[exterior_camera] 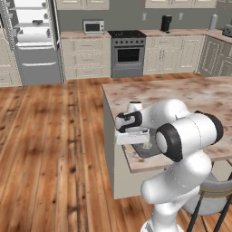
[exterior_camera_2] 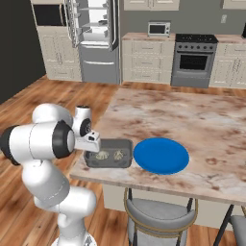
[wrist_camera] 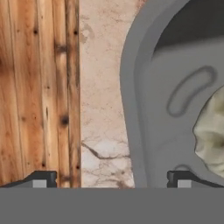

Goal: Place two dumplings into each of the tupperware containers and then place the containers in the fridge.

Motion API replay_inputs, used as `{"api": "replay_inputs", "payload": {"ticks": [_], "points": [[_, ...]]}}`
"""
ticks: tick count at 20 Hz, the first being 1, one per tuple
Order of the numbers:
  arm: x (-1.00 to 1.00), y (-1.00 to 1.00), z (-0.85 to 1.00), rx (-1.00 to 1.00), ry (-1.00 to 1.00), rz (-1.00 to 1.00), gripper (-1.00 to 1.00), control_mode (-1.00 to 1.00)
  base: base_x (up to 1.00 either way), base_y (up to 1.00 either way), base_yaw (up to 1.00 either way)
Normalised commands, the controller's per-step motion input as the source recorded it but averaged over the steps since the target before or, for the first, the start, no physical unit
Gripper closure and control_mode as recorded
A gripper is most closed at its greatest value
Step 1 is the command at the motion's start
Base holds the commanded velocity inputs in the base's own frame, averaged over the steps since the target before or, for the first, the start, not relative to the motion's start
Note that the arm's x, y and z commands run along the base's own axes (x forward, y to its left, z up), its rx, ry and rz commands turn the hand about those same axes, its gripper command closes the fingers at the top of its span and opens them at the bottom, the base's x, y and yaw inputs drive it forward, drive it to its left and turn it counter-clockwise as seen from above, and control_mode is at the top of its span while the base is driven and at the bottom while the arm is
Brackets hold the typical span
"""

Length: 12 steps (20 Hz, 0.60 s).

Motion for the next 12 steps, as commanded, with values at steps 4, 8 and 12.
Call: {"api": "replay_inputs", "payload": {"ticks": [4,8,12], "points": [[0.0,0.0,-0.18,0.0,-0.03,0.0,-1.0,-1.0,0.0,0.0,0.0],[0.0,0.0,-0.12,0.0,-0.07,0.0,-1.0,-1.0,0.0,0.0,0.0],[0.0,0.0,0.0,0.0,0.0,0.0,1.0,-1.0,0.0,0.0,0.0]]}}
